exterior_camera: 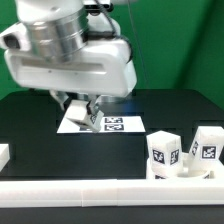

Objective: Assemble stool

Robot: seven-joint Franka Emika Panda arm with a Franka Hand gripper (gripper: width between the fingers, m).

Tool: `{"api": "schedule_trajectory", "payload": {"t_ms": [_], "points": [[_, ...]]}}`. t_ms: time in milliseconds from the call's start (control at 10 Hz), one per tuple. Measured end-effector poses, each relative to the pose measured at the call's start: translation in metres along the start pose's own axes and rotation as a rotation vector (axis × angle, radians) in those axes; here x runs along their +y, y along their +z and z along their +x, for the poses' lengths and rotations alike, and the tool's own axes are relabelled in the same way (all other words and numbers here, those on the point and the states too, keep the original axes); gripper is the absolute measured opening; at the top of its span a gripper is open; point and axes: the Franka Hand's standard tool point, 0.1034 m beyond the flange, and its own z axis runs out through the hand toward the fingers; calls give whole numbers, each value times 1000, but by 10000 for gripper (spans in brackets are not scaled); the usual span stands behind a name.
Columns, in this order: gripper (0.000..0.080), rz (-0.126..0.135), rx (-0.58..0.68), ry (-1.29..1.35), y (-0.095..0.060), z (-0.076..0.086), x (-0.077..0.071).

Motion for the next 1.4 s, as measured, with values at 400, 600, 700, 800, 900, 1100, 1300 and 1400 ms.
{"api": "schedule_trajectory", "payload": {"t_ms": [400, 600, 700, 800, 900, 1100, 1300, 1400], "points": [[340, 39, 275, -27, -4, 3, -26], [340, 53, 430, -49, -3, 6, -33], [340, 59, 496, -56, -2, 5, -36], [340, 70, 516, -46, 0, -5, -46], [340, 78, 501, -49, -1, -15, -55], [340, 105, 493, -8, 0, -31, -77], [340, 120, 490, -3, 3, -45, -101], [340, 117, 489, -9, 3, -44, -99]]}}
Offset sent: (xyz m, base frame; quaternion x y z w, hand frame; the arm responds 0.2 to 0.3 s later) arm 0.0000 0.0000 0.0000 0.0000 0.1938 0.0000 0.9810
